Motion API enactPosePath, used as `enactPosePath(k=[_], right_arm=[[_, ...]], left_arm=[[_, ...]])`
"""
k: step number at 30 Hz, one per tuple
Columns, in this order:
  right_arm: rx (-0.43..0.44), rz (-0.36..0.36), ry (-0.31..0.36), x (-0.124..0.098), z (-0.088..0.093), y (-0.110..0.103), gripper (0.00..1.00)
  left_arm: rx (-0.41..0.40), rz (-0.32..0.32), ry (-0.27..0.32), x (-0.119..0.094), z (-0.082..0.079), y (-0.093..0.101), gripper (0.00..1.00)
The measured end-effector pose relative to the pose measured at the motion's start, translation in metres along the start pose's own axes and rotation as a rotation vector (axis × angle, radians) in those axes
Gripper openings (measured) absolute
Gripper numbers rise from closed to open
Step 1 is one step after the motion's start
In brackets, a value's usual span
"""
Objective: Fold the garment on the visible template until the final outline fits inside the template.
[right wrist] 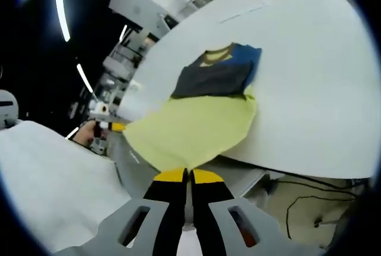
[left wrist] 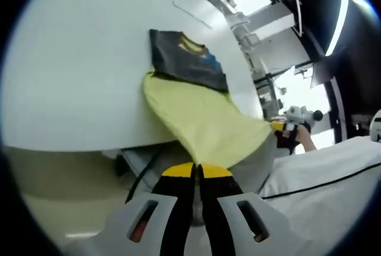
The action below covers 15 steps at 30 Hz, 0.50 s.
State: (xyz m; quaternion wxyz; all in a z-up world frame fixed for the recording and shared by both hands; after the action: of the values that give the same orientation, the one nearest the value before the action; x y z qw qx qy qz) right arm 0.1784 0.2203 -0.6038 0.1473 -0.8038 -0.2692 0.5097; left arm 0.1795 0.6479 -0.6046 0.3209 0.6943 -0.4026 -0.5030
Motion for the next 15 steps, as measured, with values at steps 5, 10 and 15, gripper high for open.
enactPosePath(k=[5,10,15], right_arm=[[-0.004,0.004,0.007,0.000,-0.008,0.001,0.03],[-0.008,0.008,0.015,0.000,-0.017,0.004,0.03],[-0.016,0.014,0.026,0.003,-0.029,0.007,0.03]], left_arm=[[0.010,0.002,-0.006,0.002,-0.008,0.002,0.00],[0.025,0.003,-0.016,0.002,-0.018,0.004,0.00],[0.042,0.003,-0.020,0.004,-0.030,0.003,0.00]])
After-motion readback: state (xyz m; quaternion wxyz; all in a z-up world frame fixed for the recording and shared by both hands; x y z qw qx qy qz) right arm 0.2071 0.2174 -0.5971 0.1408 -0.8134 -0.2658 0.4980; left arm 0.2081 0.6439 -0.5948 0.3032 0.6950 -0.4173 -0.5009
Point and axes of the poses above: the point that each gripper's makers call its tool centre point, and the gripper's own axes: x roughly forward along the fingers, y roughly to its right, z roughly out of its underside, the point moved 5 cm from there along -x, roughly backward along the fingers, and after that the axes turned 15 degrees about z, right-handed, at the moved point
